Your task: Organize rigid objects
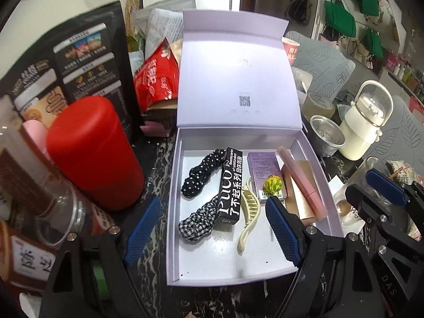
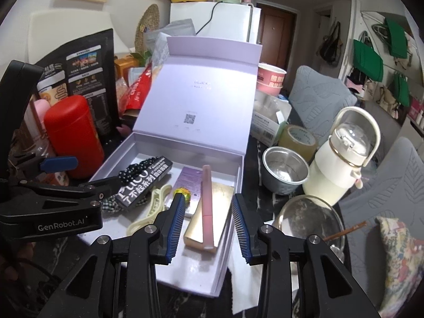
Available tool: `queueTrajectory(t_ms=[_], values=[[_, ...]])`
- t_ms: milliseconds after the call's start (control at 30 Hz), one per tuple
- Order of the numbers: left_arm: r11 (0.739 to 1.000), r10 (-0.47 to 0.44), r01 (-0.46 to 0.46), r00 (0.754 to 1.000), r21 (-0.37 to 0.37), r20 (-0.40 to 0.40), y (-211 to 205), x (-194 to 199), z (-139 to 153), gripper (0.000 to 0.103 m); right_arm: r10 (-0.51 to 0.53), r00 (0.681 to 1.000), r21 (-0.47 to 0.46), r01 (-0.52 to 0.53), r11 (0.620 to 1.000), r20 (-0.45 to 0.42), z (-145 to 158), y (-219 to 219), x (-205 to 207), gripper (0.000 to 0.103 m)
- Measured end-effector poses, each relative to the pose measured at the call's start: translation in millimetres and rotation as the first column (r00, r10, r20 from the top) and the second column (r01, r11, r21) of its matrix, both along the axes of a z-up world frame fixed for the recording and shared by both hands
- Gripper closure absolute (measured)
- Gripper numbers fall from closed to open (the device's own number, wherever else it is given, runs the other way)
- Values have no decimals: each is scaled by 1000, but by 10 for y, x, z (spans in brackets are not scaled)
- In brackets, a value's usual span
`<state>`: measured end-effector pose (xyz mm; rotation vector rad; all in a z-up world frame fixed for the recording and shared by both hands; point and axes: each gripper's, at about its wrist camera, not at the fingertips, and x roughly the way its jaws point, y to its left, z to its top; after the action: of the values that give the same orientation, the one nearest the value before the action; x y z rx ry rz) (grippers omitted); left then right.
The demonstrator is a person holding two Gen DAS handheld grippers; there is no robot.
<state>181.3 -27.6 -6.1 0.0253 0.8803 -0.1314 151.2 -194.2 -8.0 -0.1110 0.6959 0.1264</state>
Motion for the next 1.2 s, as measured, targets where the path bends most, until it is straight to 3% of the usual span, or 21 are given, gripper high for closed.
queueTrajectory(t_ms=[233, 333, 600, 1000, 1200], values=[[999, -3, -1, 995, 33, 100, 4, -336, 319, 19, 32, 998, -8, -31, 999, 61, 210, 27, -278, 59], [998, -1, -8, 989, 59, 150, 1, -490, 432, 3, 28, 996, -11, -27, 1000, 83, 294, 19, -392, 50], [997, -6, -13, 972, 78, 233, 20, -877, 656, 3, 21, 990, -20, -18, 1000, 139, 475, -20, -748, 34], [997, -12, -8, 962, 71, 273, 84, -1474, 724, 3, 30, 980, -8, -29, 1000, 199, 616, -48, -1275, 19], [998, -16, -2, 963, 69, 268, 126, -1683, 635, 3, 4, 982, 13, -7, 1000, 187, 534, -49, -1487, 18]])
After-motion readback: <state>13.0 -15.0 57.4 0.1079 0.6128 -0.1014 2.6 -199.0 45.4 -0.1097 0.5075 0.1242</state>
